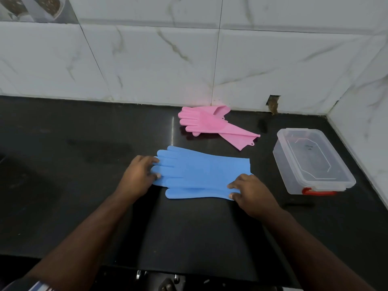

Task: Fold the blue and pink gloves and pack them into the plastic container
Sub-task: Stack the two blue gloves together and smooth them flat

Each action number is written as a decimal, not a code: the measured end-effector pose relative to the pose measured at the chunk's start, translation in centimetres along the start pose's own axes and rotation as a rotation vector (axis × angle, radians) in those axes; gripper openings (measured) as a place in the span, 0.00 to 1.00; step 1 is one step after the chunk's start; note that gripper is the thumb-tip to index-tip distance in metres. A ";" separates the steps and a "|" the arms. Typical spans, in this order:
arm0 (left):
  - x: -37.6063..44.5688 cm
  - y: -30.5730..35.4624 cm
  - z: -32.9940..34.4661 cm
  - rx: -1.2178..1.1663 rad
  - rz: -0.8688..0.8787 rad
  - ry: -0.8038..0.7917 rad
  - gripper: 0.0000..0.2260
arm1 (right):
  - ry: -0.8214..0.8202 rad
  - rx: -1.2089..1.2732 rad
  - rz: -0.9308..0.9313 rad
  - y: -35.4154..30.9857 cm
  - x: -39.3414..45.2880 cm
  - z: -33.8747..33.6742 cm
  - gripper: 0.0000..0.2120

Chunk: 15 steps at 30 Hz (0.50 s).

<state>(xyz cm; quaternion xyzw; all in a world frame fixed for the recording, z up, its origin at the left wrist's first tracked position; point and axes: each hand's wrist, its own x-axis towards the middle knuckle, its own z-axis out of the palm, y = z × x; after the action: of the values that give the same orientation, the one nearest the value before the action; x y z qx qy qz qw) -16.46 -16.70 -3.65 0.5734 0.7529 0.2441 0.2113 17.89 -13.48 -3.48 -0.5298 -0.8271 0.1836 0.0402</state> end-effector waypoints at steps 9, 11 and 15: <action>-0.8 1.2 -1.2 0.135 0.194 0.087 0.06 | 0.299 -0.121 -0.065 0.5 0.4 -0.7 0.09; -1.5 1.2 -1.7 0.097 0.214 0.123 0.05 | 0.343 -0.148 -0.071 0.7 0.1 -0.9 0.08; -2.9 0.2 -1.6 0.082 0.245 0.101 0.05 | 0.305 -0.178 -0.066 0.4 -1.3 -0.8 0.08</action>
<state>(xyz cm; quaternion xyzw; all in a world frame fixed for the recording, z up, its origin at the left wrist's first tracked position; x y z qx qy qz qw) -16.51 -19.65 -2.12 0.6563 0.6962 0.2656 0.1184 19.05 -14.29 -2.67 -0.5255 -0.8413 0.0260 0.1241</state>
